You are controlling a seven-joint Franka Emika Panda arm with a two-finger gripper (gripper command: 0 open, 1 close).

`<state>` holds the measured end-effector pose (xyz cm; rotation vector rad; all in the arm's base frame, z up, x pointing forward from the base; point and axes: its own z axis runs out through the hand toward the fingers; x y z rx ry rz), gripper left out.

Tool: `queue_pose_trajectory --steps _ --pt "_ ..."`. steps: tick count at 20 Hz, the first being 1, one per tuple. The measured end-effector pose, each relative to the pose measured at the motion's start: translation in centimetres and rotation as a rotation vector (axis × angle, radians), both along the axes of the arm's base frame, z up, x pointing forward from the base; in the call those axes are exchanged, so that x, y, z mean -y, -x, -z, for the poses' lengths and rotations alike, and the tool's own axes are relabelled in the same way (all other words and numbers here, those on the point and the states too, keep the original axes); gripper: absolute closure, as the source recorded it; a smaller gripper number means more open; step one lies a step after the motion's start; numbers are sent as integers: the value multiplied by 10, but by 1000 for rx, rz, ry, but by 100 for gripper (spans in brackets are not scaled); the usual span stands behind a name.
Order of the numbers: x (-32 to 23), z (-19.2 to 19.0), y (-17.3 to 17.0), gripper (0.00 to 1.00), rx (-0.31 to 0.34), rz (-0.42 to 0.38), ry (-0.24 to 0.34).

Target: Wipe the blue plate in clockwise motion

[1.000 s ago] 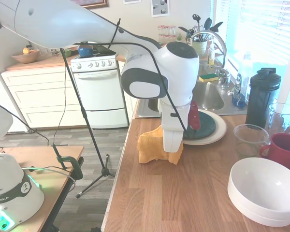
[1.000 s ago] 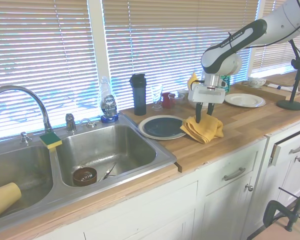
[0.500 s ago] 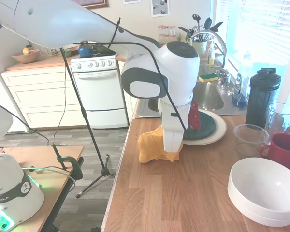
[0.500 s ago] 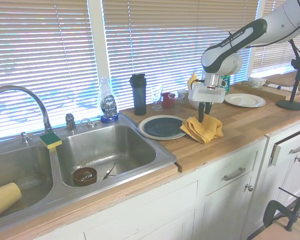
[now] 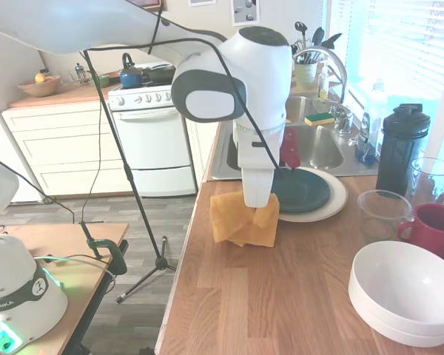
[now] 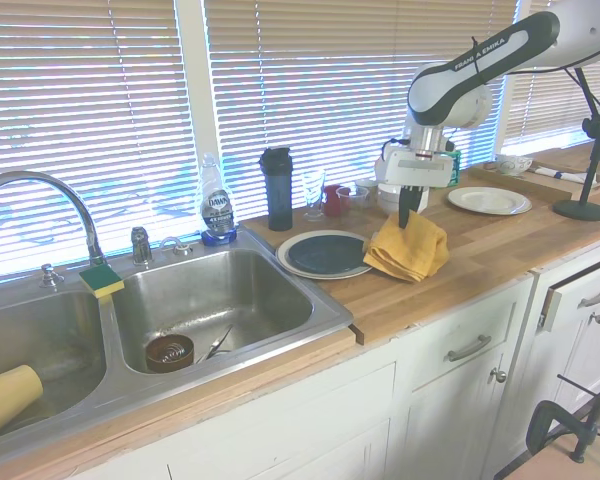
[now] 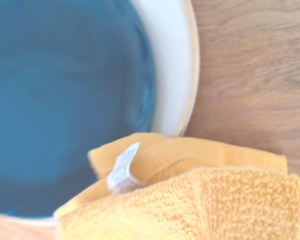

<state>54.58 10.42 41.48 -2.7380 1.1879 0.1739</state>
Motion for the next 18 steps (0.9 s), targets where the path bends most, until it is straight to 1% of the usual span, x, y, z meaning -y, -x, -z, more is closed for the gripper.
queue_pose_trajectory --steps 6,9,13,18 --pt "-35 -53 16 100 41 -23 39" --pt "-55 -75 17 100 51 -35 75" --pt "-76 -98 11 100 72 -54 117" --pt "-104 -120 -8 100 85 -65 138"
